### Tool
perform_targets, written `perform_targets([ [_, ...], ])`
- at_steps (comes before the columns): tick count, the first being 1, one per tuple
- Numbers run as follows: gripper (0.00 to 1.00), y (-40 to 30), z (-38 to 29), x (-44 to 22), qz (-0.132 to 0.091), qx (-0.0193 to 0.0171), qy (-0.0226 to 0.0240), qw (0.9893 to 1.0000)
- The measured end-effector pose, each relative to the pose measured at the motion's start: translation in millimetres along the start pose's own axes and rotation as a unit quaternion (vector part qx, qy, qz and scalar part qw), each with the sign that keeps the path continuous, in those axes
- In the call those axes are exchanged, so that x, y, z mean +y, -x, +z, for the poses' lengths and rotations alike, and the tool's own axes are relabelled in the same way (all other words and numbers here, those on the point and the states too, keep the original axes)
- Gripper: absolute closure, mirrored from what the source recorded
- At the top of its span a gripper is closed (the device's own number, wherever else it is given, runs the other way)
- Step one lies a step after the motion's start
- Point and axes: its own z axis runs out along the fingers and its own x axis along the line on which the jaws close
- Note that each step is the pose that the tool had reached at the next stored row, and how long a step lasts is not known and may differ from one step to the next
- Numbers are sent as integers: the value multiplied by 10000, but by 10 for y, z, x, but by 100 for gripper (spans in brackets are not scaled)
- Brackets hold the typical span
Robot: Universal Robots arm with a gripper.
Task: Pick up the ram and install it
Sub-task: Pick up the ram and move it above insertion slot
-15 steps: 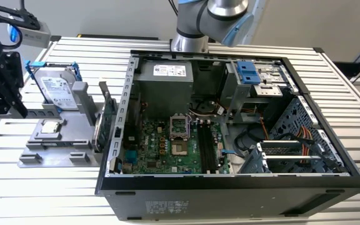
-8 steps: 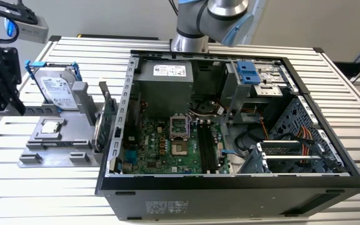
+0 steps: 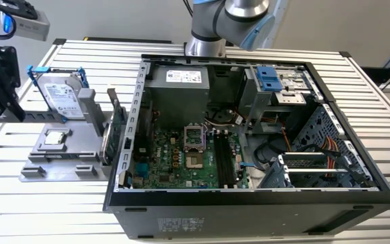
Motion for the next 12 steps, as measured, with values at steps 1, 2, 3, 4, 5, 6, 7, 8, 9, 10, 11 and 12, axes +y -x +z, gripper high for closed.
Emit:
perform_targets([
  [1,100,0,-10,0,0,0,0,10000],
  [2,100,1,-19,0,0,0,0,10000],
  [3,100,1,-29,1,0,0,0,10000],
  [4,100,2,-40,1,0,0,0,10000],
  [5,100,2,-50,1,0,0,0,10000],
  [6,100,2,-61,1,0,0,0,10000],
  [7,100,2,-71,0,-1,0,0,10000],
  [8,100,3,-82,0,-1,0,0,10000],
  [9,100,3,-91,1,-1,0,0,10000],
  [10,100,4,-102,1,-1,0,0,10000],
  [11,100,4,-114,1,-1,0,0,10000],
  [12,100,5,-126,1,-1,0,0,10000],
])
